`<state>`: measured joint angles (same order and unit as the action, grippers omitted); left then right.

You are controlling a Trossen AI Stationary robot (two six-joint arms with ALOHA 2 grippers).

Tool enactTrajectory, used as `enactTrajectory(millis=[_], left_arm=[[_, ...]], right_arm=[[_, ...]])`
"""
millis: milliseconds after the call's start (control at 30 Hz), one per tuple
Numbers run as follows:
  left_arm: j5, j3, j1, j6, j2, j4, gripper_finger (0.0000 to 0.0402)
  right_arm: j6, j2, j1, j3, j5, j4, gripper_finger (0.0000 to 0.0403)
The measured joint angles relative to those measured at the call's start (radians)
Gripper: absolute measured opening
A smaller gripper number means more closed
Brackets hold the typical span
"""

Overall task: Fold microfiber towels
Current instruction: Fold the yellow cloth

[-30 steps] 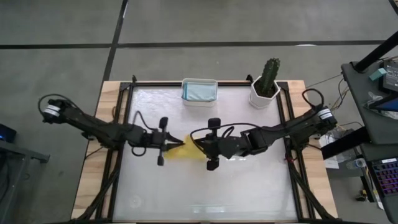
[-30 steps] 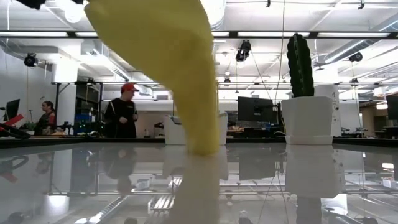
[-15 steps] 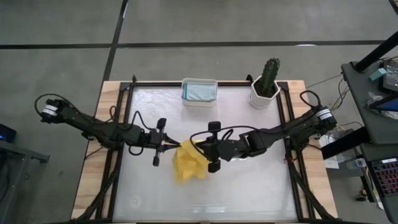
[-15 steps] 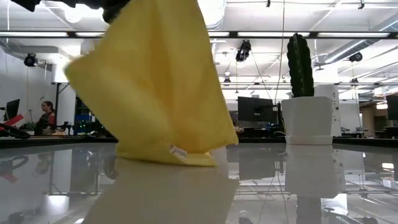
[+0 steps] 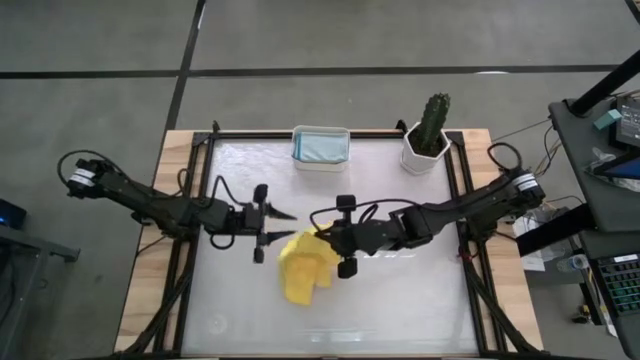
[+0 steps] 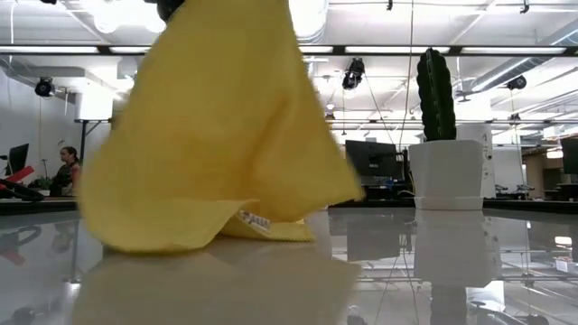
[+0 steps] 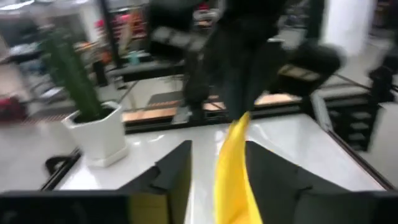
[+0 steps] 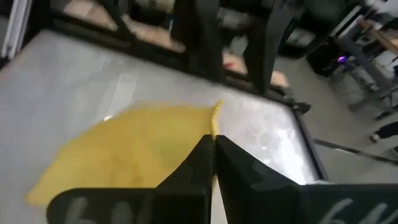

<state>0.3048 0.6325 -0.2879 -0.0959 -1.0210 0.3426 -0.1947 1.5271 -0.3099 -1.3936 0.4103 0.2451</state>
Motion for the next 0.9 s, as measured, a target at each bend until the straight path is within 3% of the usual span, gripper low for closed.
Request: enactTrajectory(millis=[167, 300, 500, 633, 900], left_arm=[[0.024, 0.003, 0.0, 0.097, -0.016, 0.005, 0.0177], [-0.041, 0.011, -0.004, 0.187, -0.061, 0.053, 0.0193], [-0.055, 0.08, -0.01, 0.19, -0.137, 0.067, 0.0197], [0.033, 0.137, -0.008, 0.141, -0.2, 0.066, 0.0197], [0.243, 0.209, -0.007, 0.032, -0.246, -0.012, 0.0197]], right_arm=[[-0.003, -0.025, 0.0, -0.037, 0.011, 0.011, 0.0008], [-0.043, -0.026, 0.001, -0.073, 0.023, 0.018, 0.0008], [-0.108, -0.026, 0.005, -0.181, 0.153, 0.076, 0.0008], [-0.146, -0.025, 0.016, -0.254, 0.215, 0.133, 0.0008], [-0.211, -0.025, 0.018, -0.39, 0.589, 0.337, 0.0008]])
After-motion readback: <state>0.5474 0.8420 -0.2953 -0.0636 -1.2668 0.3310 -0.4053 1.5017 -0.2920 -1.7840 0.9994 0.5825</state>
